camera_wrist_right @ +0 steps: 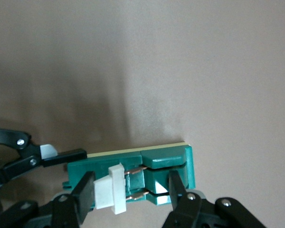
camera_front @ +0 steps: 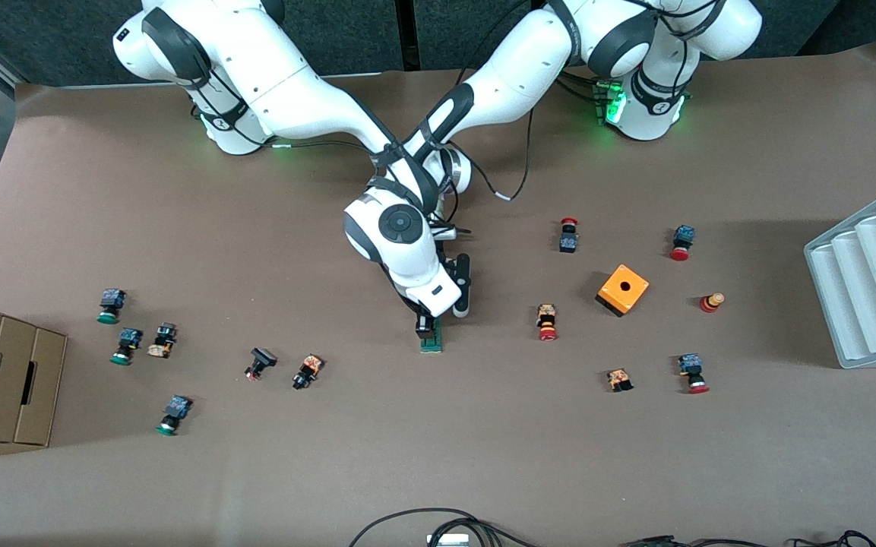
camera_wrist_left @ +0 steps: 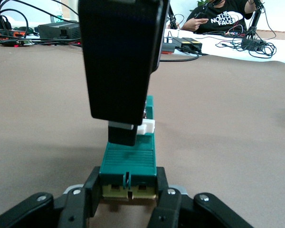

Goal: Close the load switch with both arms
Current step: 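Push the white handle down toward the switch clips with the right gripper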

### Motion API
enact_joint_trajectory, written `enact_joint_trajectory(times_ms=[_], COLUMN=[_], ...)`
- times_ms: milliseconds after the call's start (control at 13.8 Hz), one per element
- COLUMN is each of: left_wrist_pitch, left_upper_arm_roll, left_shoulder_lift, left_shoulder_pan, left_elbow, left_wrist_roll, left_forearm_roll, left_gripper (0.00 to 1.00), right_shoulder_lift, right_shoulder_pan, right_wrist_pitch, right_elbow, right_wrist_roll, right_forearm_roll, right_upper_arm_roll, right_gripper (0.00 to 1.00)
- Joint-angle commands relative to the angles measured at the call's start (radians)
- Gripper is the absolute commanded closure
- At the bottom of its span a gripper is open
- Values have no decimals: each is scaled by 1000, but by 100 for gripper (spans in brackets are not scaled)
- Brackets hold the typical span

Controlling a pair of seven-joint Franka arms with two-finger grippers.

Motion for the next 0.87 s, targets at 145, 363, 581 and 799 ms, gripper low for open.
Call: enact_joint_trajectory(times_ms=[145,363,581,799], left_wrist_pitch=[-1,-1,-1,-1], left_upper_arm_roll=[4,4,4,4], left_shoulder_lift=[24,24,24,24], left_shoulder_pan=[-12,-12,-12,-12], left_elbow=[22,22,22,22], left_wrist_roll=[-28,-28,-28,-28], left_forearm_roll=[3,3,3,3], left_gripper=[71,71,71,71], right_shoulder_lift=[-11,-13,-14,-18], right_shoulder_pan=[6,6,6,4], right_wrist_pitch=[5,4,4,2], right_elbow=[7,7,7,7], right_wrist_roll=[5,5,-1,-18], right_forearm_roll=[-27,-29,-29,-29], right_upper_arm_roll=[-13,-13,-13,-14], right_gripper=[32,35,36,36])
